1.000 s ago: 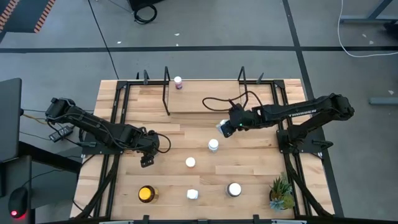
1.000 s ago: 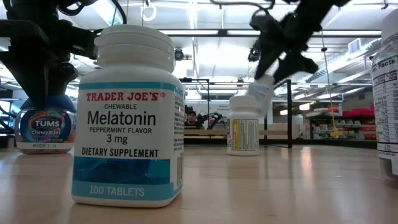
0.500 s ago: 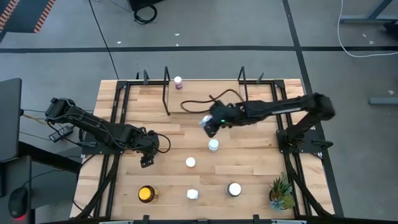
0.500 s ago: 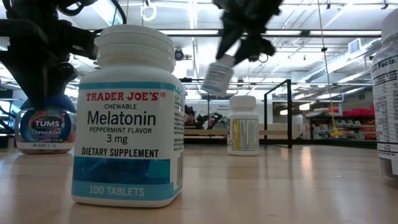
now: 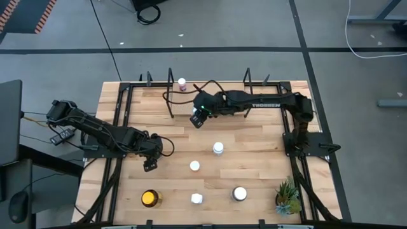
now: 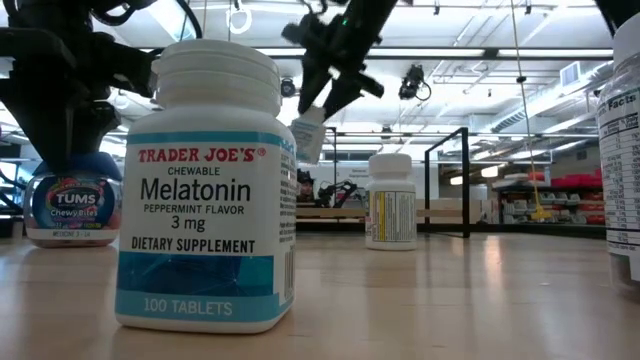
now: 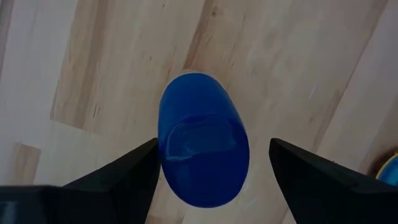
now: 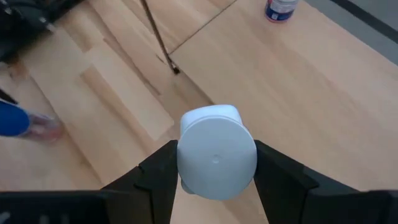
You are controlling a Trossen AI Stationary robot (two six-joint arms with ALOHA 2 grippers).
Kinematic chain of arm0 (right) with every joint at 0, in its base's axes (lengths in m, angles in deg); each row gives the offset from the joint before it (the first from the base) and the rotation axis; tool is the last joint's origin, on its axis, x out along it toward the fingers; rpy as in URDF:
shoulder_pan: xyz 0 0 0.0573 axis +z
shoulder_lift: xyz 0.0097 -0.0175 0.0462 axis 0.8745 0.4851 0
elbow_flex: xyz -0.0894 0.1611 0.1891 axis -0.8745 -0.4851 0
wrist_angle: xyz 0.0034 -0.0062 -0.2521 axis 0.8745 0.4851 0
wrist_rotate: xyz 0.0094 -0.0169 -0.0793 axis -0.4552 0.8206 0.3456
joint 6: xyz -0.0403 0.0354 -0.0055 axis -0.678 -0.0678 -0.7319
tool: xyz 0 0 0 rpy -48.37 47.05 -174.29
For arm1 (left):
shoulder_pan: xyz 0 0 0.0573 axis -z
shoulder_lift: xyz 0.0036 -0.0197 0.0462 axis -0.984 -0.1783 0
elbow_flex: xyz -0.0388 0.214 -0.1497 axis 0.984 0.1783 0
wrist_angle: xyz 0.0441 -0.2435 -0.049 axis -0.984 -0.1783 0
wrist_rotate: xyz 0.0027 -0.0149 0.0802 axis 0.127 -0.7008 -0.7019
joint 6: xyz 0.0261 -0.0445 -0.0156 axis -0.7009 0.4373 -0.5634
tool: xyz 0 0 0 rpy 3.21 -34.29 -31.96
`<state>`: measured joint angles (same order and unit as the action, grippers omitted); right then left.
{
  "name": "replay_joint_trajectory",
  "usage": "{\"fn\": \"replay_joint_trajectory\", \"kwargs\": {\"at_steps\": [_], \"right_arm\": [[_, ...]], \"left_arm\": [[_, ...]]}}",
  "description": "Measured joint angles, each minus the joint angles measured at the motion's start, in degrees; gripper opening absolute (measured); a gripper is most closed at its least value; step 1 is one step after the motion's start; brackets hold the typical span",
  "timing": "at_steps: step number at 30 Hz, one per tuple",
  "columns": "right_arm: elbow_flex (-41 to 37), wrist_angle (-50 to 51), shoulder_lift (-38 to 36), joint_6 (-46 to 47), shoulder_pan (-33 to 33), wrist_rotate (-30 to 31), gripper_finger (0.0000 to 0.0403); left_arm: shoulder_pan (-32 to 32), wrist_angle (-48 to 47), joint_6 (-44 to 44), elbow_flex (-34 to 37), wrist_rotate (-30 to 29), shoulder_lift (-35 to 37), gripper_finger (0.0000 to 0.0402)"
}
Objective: Pick and place medicine bottles onto shelf by color
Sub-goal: Put the top right white pill bottle on the shelf
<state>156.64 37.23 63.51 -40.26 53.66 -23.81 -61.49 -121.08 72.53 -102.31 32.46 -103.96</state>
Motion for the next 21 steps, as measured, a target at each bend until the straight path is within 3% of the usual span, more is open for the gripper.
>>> {"fn": "replay_joint_trajectory", "kwargs": {"at_steps": [16,21], "right_arm": [[0.1,14.4,1.0,-12.4,-15.8,0.1,0.0191],[0.0,19.0,1.0,-9.6,-22.2,0.1,0.0191]], "left_arm": [[0.0,-0.1,3.0,0.0,0.4,0.0,0.0302],[0.0,-0.1,5.4,0.0,0.6,0.0,0.0302]]}}
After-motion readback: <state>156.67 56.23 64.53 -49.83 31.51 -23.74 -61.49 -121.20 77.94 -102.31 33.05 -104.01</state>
